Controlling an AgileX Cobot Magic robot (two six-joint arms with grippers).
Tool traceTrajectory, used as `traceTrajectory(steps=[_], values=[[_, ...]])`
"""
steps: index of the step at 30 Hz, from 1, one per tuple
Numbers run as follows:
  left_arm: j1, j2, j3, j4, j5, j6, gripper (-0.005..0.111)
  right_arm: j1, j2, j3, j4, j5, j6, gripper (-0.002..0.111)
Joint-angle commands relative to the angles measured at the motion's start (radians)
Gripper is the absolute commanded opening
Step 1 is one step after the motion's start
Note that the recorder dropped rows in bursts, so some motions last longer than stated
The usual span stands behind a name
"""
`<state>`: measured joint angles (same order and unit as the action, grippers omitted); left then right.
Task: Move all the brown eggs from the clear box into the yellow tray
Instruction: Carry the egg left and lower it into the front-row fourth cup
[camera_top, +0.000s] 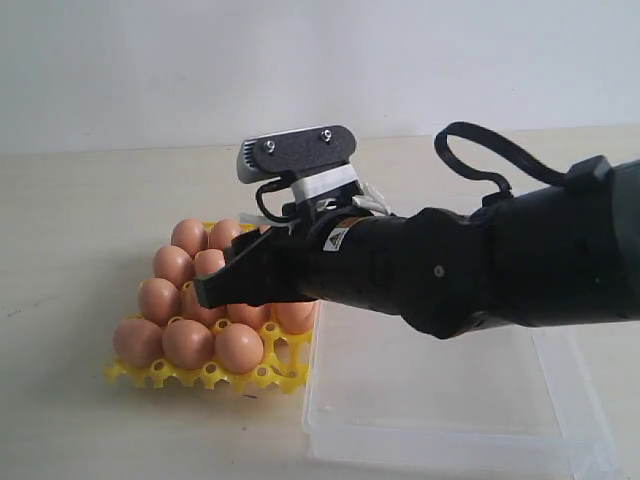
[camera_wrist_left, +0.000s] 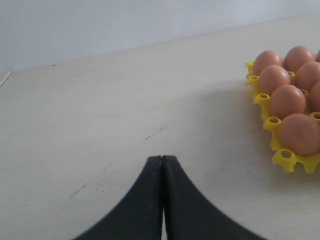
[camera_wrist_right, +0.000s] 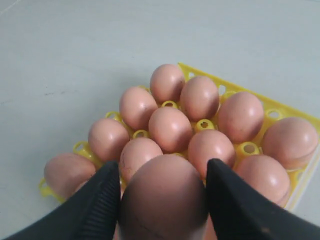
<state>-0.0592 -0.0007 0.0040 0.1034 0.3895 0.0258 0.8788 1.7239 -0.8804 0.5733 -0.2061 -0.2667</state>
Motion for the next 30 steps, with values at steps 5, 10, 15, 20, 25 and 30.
traceTrajectory(steps=[5, 10, 15, 20, 25, 30], values=[[0.002, 0.001, -0.004, -0.002, -0.009, -0.003, 0.000, 0.005, 0.034, 0.041, 0.025, -0.029, 0.007, 0.000], [0.002, 0.001, -0.004, -0.002, -0.009, -0.003, 0.000, 0.016, 0.036, 0.046, 0.027, -0.042, 0.007, 0.000], [0.002, 0.001, -0.004, -0.002, -0.009, -0.003, 0.000, 0.022, 0.057, 0.046, 0.031, -0.048, 0.007, 0.000], [0.002, 0.001, -0.004, -0.002, -0.009, -0.003, 0.000, 0.029, 0.088, 0.046, 0.048, -0.051, 0.009, 0.000], [0.002, 0.001, -0.004, -0.002, -0.009, -0.003, 0.000, 0.029, 0.090, 0.046, 0.049, -0.063, 0.009, 0.000], [0.002, 0.001, -0.004, -0.002, -0.009, -0.003, 0.000, 0.029, 0.090, 0.046, 0.049, -0.066, -0.003, 0.000]])
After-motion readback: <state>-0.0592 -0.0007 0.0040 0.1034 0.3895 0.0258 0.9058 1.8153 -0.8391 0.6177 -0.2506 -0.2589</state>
